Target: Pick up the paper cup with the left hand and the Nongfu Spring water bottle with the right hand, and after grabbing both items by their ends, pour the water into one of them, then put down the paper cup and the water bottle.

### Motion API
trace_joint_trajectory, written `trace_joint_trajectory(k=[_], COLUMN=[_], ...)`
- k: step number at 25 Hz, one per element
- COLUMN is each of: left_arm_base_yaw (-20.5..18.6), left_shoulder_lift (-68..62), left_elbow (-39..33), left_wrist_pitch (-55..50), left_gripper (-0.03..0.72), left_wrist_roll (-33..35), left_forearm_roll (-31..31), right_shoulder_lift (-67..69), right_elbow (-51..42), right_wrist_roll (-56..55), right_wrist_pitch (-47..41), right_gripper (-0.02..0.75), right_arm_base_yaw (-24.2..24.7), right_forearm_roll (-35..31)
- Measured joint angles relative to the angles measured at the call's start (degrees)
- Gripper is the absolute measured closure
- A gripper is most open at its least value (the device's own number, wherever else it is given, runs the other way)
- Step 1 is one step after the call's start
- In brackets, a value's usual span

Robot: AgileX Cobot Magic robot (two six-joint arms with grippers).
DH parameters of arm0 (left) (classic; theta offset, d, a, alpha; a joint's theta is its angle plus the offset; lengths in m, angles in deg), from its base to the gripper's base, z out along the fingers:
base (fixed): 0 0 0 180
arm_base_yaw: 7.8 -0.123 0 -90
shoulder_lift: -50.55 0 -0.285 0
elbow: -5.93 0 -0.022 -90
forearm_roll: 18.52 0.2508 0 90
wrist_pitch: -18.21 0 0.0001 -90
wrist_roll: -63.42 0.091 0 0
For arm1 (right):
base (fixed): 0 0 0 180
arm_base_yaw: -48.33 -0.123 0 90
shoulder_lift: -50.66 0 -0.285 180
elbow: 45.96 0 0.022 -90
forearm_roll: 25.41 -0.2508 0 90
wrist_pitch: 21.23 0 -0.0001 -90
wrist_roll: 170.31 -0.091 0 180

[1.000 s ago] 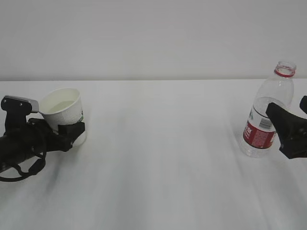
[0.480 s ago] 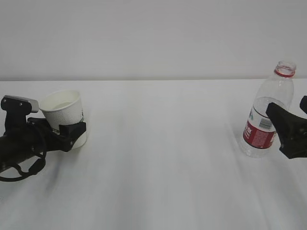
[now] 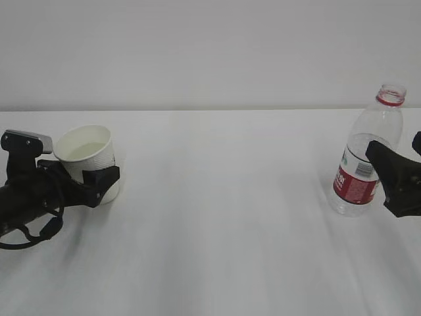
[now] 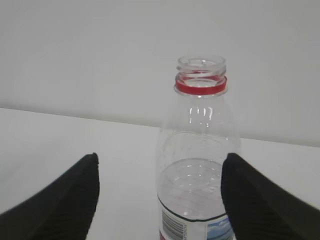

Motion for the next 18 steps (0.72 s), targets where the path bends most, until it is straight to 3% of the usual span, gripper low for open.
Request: trace_joint_trajectory(k=[18], left_arm_base_yaw=[0.0], left_shoulder_lift=[0.5], left_elbow=[-3.9], left_wrist_pitch=[2.06], left_gripper=[0.001], left_wrist_roll=[0.1], left_forearm_roll=[-0.11], right_shoulder_lift=[0.0], right_elbow=[0.0], right_wrist_roll=[0.0], right_wrist_pitch=[0.0], right_gripper=[0.169], right_arm_base_yaw=[0.0], right_forearm_roll=[-1.12])
